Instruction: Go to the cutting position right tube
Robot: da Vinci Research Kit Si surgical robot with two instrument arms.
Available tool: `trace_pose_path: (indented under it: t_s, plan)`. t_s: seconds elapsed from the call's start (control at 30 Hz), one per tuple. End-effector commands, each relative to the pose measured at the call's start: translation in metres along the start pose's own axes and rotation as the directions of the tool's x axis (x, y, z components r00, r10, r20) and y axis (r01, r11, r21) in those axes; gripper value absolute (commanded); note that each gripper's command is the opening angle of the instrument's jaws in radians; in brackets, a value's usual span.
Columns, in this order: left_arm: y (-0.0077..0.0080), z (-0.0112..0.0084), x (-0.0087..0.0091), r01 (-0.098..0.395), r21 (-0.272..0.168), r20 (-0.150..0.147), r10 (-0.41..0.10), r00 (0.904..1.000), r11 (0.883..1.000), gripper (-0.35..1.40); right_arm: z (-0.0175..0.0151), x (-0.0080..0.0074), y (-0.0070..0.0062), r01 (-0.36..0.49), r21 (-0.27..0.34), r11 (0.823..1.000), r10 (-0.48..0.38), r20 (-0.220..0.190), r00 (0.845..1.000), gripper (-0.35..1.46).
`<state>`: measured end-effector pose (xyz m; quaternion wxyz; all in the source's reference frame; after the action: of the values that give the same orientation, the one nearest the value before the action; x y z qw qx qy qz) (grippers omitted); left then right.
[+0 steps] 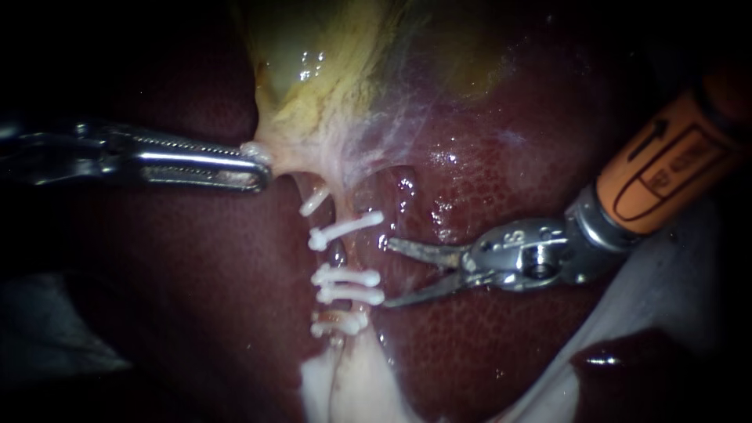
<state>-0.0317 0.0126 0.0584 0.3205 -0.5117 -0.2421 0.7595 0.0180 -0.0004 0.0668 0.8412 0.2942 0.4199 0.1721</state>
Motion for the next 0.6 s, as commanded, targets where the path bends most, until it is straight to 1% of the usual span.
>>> trace_pose_path:
  t_s: [0.03,0.1,0.17,0.27,0.37,0.6]
  plan:
    - [0.0000,0.0000,0.0000,0.000,0.000,0.000,0.000,1.0000,1.000,-0.35,0.0003,-0.0003,0.0005,-0.016,0.012,1.000,0.016,0.001,1.000,1.43]
    - [0.0000,0.0000,0.0000,-0.001,0.000,0.000,0.001,1.0000,1.000,-0.35,0.0008,-0.0007,0.0012,-0.038,0.028,0.999,0.038,-0.002,0.999,1.43]
    - [0.0000,0.0000,-0.0001,-0.001,0.000,0.000,0.001,1.0000,1.000,-0.35,0.0014,-0.0009,0.0018,-0.052,0.043,0.998,0.053,-0.014,0.998,1.43]
    - [0.0000,0.0000,-0.0001,-0.001,0.000,0.000,0.001,1.0000,1.000,-0.35,0.0022,-0.0008,0.0025,-0.082,0.061,0.995,0.084,-0.030,0.996,1.43]
    - [0.0000,0.0000,-0.0001,-0.001,0.000,0.000,0.001,1.0000,1.000,-0.35,0.0031,-0.0003,0.0030,-0.096,0.089,0.991,0.100,-0.047,0.994,1.43]
    - [0.0000,0.0000,-0.0001,-0.001,0.000,0.000,0.001,1.0000,1.000,-0.35,0.0048,0.0010,0.0033,-0.115,0.174,0.978,0.132,-0.088,0.987,1.43]
